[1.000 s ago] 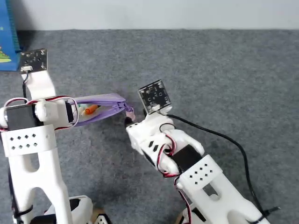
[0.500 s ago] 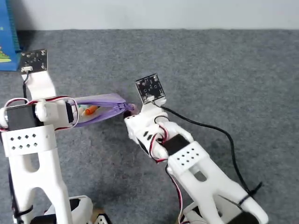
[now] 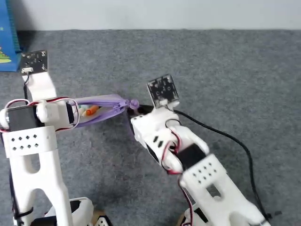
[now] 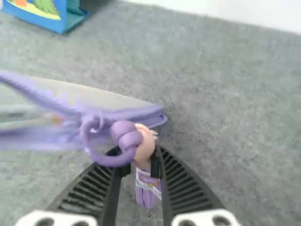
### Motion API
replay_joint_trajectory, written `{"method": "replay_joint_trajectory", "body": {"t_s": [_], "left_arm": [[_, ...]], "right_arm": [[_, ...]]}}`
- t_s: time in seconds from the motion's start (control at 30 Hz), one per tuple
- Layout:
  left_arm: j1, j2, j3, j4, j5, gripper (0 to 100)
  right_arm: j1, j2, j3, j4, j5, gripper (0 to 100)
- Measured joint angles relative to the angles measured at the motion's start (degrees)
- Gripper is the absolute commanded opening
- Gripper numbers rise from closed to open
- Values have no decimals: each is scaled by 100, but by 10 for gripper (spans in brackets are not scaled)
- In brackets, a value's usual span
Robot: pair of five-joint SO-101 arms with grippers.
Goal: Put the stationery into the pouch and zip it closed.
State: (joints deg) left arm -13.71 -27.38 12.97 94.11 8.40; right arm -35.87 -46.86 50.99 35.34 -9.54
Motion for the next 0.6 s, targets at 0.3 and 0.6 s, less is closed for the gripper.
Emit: {"method": "replay_joint_trajectory", "body": {"t_s": [0.3, 0.6], "left_arm": [[-9, 9, -79, -774, 0, 21], [1644, 9, -730, -1231, -9, 201]], "right_arm": [[-1011, -1618, 519, 1319, 492, 8], [-1398, -2567, 519, 2004, 501, 8]]}}
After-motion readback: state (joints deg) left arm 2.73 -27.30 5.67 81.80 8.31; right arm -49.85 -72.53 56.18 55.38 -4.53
